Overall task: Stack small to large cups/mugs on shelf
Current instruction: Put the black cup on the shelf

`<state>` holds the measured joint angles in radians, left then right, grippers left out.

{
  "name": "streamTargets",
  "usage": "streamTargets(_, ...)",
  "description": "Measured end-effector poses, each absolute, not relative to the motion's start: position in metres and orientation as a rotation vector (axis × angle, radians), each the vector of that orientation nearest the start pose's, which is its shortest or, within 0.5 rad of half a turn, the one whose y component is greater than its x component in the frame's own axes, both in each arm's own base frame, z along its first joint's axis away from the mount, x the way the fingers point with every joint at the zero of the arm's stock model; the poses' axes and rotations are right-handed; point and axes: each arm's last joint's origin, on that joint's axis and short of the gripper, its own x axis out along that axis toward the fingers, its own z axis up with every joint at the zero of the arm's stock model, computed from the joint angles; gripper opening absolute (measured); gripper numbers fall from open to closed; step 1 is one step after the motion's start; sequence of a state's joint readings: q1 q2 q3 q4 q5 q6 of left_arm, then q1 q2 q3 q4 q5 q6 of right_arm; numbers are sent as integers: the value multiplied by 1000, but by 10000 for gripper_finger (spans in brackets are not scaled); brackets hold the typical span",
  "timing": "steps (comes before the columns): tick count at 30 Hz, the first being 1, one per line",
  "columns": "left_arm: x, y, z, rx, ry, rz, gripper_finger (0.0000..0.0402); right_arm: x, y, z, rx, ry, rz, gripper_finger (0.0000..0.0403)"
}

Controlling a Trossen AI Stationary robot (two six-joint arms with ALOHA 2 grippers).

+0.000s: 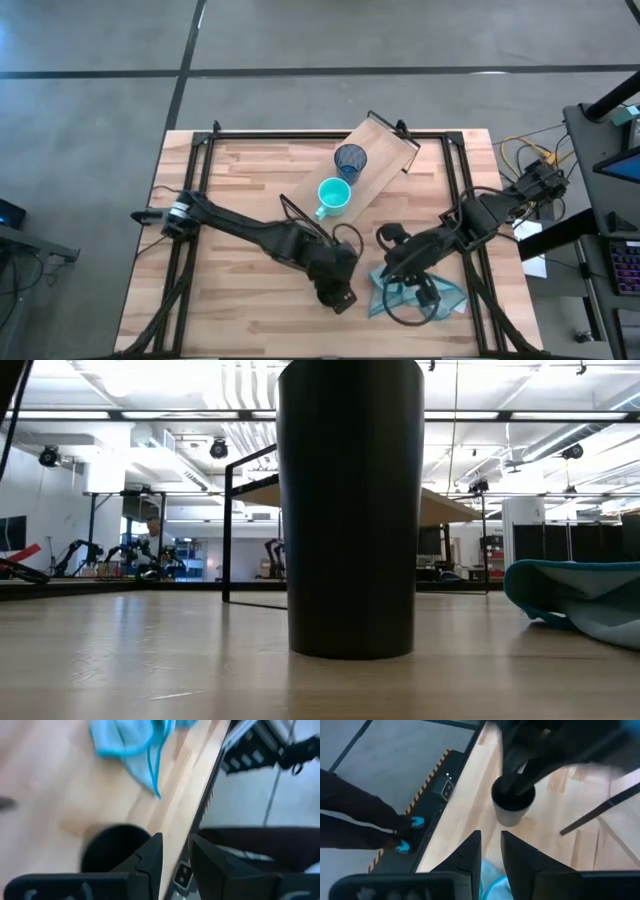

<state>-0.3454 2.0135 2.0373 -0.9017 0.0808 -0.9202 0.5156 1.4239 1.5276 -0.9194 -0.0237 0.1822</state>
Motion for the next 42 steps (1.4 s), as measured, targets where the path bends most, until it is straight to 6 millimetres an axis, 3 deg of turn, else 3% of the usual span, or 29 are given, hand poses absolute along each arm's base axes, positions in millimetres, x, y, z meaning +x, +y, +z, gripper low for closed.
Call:
streamTargets(8,353,-134,395,-534,814,197,79,265,150,364,-8,845,372,68)
streamTargets(13,326,-124,412,-483,786,226,79,293,165,340,-41,824,383,68)
streamTargets(19,307,-117,415,-450,849,250,79,327,172,303,-37,904,336,68)
streamTargets(28,300,-115,413,-439,923,244,79,350,184,270,-11,1003,349,68)
streamTargets(42,299,-115,413,-437,930,244,79,356,189,265,-31,1002,369,68)
